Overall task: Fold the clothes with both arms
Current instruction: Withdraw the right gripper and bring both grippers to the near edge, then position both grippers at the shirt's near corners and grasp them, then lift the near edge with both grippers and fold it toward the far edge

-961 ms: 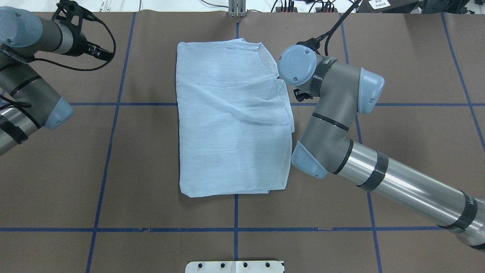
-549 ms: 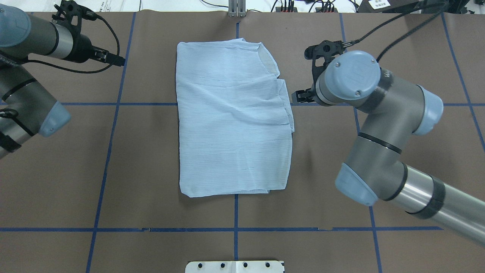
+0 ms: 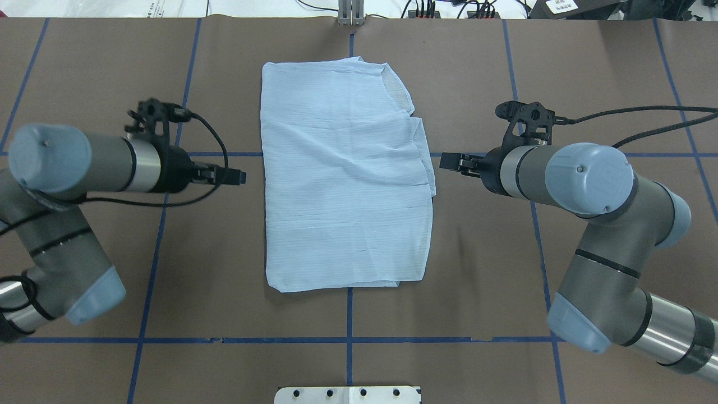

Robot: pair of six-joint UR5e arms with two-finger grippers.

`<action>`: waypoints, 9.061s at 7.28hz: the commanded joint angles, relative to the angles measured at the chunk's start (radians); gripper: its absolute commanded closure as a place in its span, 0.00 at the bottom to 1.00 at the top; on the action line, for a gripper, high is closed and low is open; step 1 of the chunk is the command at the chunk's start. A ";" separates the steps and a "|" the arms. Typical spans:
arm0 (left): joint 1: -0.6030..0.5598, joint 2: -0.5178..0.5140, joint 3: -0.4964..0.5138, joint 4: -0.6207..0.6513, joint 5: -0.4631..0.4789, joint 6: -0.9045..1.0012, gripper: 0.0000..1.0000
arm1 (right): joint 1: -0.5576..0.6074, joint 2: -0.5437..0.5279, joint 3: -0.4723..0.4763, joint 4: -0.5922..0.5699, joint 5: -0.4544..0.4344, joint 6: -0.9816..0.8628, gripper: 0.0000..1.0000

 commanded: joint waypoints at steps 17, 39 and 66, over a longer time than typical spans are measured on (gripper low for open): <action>0.332 -0.037 -0.046 0.202 0.214 -0.237 0.42 | -0.028 -0.009 -0.004 0.026 -0.022 0.024 0.00; 0.370 -0.034 -0.086 0.204 0.277 -0.321 1.00 | -0.383 0.336 -0.196 -0.459 -0.186 0.832 0.10; -0.010 -0.322 -0.072 0.672 0.122 -0.033 1.00 | -0.148 0.566 -0.317 -0.410 -0.299 0.470 1.00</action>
